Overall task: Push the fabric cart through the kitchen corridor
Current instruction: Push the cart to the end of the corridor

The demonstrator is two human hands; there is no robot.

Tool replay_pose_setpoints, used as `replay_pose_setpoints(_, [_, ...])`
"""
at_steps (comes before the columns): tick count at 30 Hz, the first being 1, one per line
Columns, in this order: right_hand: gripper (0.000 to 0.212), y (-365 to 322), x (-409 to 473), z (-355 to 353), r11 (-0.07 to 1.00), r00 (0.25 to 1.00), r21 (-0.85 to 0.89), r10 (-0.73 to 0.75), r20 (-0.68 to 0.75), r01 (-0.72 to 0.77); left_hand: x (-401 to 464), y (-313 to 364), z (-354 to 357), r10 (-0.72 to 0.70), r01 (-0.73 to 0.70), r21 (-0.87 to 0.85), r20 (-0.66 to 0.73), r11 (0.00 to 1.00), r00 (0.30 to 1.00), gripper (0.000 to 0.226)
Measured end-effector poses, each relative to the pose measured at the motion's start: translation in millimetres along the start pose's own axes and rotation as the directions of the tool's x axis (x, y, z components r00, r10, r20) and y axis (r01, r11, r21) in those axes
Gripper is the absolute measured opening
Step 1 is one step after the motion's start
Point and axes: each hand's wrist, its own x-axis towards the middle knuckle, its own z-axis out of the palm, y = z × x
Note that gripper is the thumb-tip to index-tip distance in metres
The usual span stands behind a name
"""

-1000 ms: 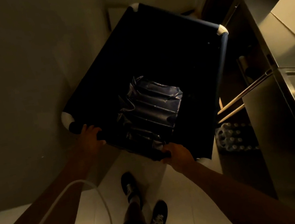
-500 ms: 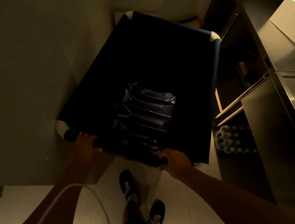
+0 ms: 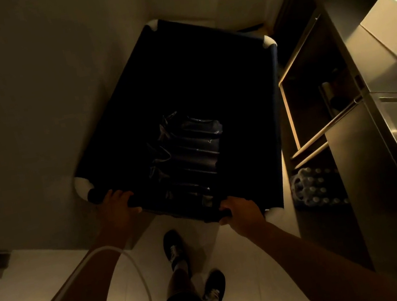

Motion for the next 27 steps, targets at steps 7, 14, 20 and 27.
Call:
replay_pose_setpoints(7, [0.035, 13, 14, -16, 1.000, 1.000, 0.008, 0.020, 0.010, -0.020, 4, 9, -1, -0.016, 0.019, -0.138, 0.023, 0.990, 1.000, 0.048])
replay_pose_setpoints(14, [0.032, 23, 35, -32, 0.999, 0.999, -0.020, 0.034, -0.002, -0.034, 3, 12, 4, 0.003, -0.007, -0.164, -0.025, 0.986, 1.000, 0.036])
replay_pose_setpoints(20, [0.033, 26, 47, -38, 0.999, 0.999, -0.028, 0.039, -0.007, -0.039, 18, 19, -2, -0.051, 0.057, -0.223, 0.031, 0.973, 0.998, 0.036])
replay_pose_setpoints(27, [0.029, 27, 58, -43, 0.999, 0.999, -0.034, 0.023, -0.037, -0.025, 35, 23, -7, -0.021, 0.022, -0.129, 0.005, 0.991, 1.000, 0.033])
